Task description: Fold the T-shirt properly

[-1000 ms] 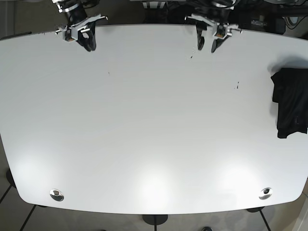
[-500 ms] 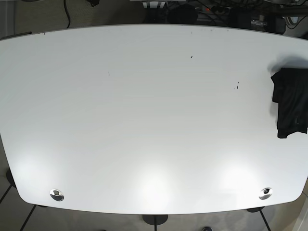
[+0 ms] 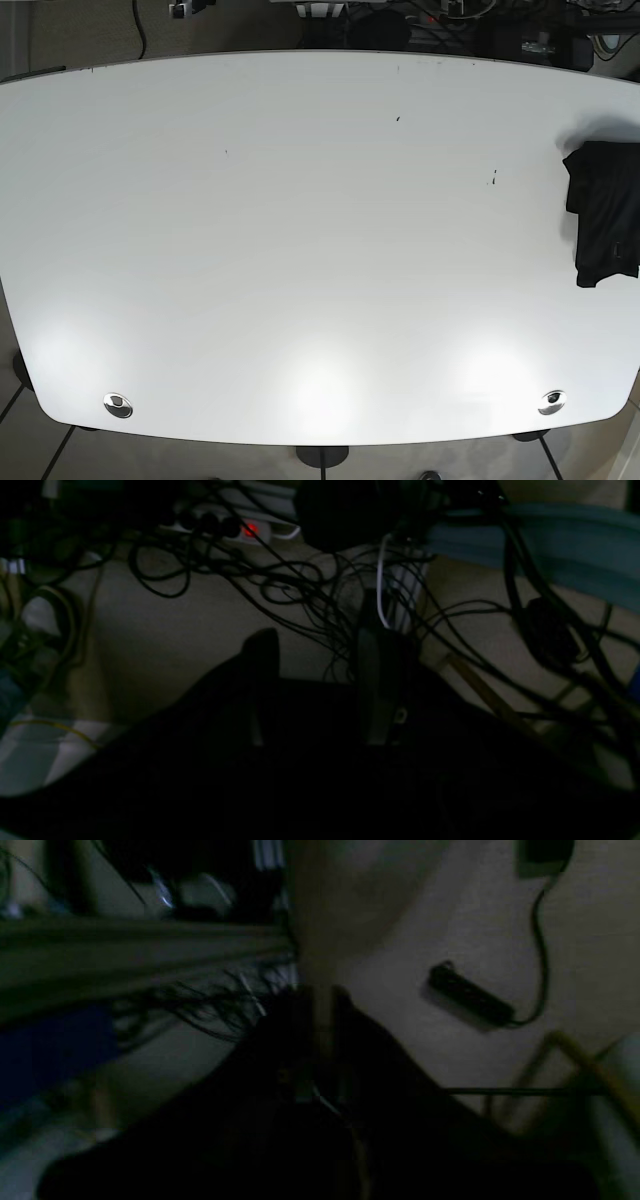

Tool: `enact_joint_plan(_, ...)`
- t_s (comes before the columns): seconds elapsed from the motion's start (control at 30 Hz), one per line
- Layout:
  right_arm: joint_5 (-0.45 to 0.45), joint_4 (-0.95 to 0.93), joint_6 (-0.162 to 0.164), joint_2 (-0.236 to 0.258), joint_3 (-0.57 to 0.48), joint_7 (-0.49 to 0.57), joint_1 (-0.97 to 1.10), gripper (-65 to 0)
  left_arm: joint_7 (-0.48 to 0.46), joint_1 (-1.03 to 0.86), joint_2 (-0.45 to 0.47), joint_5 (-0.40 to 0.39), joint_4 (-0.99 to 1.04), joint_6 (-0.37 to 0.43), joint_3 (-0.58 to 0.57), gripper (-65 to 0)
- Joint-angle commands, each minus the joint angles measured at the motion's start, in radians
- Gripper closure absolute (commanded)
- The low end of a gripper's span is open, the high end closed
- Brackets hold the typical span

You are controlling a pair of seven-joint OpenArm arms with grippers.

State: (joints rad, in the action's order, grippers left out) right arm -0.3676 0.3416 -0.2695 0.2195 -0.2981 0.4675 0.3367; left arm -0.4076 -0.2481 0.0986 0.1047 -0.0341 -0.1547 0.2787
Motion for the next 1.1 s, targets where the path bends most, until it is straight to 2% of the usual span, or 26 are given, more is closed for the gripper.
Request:
enact_joint_plan(0.03, -0.005, -0.060, 0.060, -0.016, -0.043, 0.015, -0.040, -6.0, 0.112, 0.040, 0.005, -0.003, 0.009, 0.004, -0.002, -23.1)
enact_joint_plan(0.13, -0.005, -0.126, 0.111, -0.025, -0.071, 0.014, -0.087, -6.0, 0.226, 0.056, 0.003, -0.003, -0.066, 0.004, -0.002, -23.1)
enact_joint_plan(0.2, -0.005, -0.148, 0.126, -0.045, -0.080, 0.014, -0.103, -6.2, 0.246, 0.057, 0.003, -0.003, -0.092, 0.004, -0.002, -23.1)
enact_joint_plan(1.1, -0.017, -0.159, 0.133, -0.052, -0.076, 0.021, -0.139, -5.9, 0.229, 0.093, -0.024, 0.008, -0.065, 0.029, -0.007, -23.9)
